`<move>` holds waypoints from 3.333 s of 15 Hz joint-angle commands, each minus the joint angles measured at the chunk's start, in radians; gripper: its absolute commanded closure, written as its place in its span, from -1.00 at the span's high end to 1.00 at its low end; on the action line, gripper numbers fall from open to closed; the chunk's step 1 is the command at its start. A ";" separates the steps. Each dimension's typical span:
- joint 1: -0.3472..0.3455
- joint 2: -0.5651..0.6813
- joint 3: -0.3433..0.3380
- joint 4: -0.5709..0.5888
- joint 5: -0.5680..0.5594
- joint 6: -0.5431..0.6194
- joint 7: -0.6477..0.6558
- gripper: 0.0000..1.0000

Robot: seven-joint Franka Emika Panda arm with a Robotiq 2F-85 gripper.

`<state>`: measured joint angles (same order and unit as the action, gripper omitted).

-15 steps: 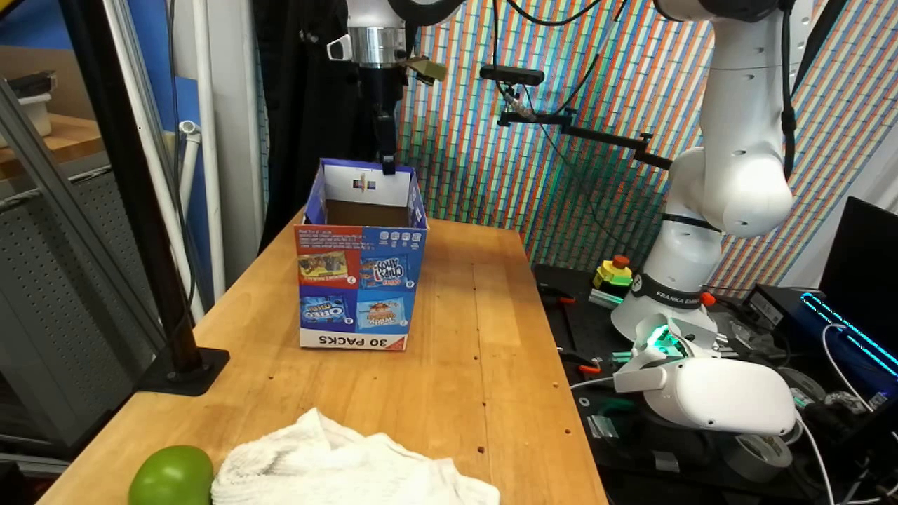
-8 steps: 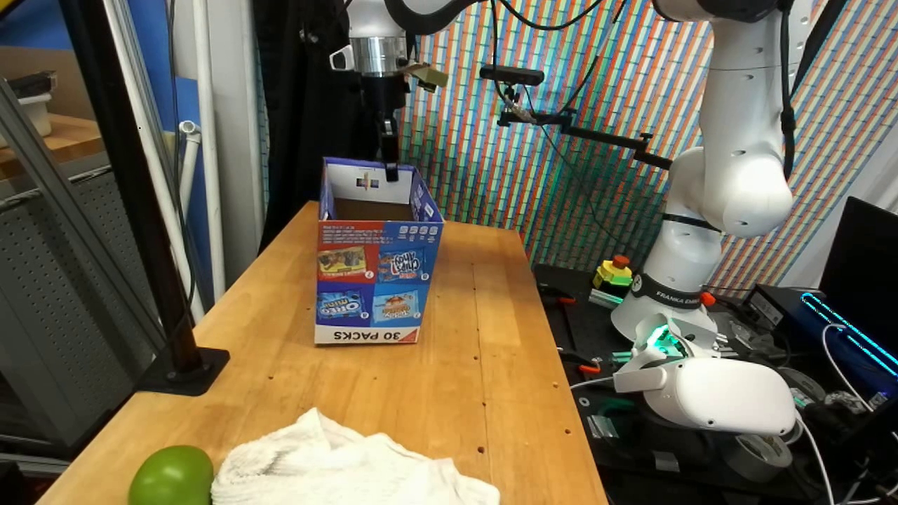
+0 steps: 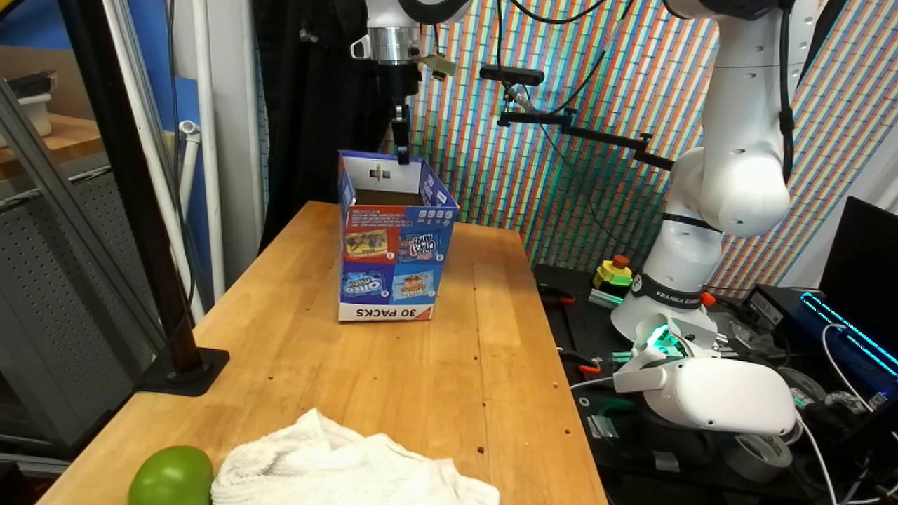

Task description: Pick up the avocado and wrap it on the cloth, then pick up the cloth and put it in the box

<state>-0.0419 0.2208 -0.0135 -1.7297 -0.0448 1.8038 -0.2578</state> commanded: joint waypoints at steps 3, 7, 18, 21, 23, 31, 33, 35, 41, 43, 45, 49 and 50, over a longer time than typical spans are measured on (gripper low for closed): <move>-0.017 -0.090 -0.020 -0.097 -0.006 -0.001 0.039 -0.21; 0.012 -0.141 0.005 -0.124 -0.009 0.008 0.070 0.24; 0.244 -0.241 0.223 -0.131 -0.032 0.049 0.163 1.00; 0.298 -0.218 0.276 -0.149 -0.002 0.089 0.168 1.00; 0.328 -0.205 0.305 -0.166 0.020 0.119 0.154 1.00; 0.371 -0.093 0.351 -0.182 0.086 0.141 0.042 1.00; 0.374 -0.061 0.356 -0.191 0.100 0.143 0.020 1.00; 0.379 -0.026 0.363 -0.194 0.109 0.146 0.003 1.00; 0.387 0.070 0.397 -0.180 0.147 0.153 -0.070 1.00; 0.379 0.086 0.412 -0.181 0.178 0.181 -0.137 1.00; 0.375 0.093 0.423 -0.184 0.207 0.201 -0.192 1.00; 0.380 0.100 0.435 -0.194 0.212 0.223 -0.250 1.00; 0.379 0.104 0.437 -0.191 0.212 0.218 -0.262 1.00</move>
<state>0.3464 0.3151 0.4086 -1.9270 0.1433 2.0078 -0.4654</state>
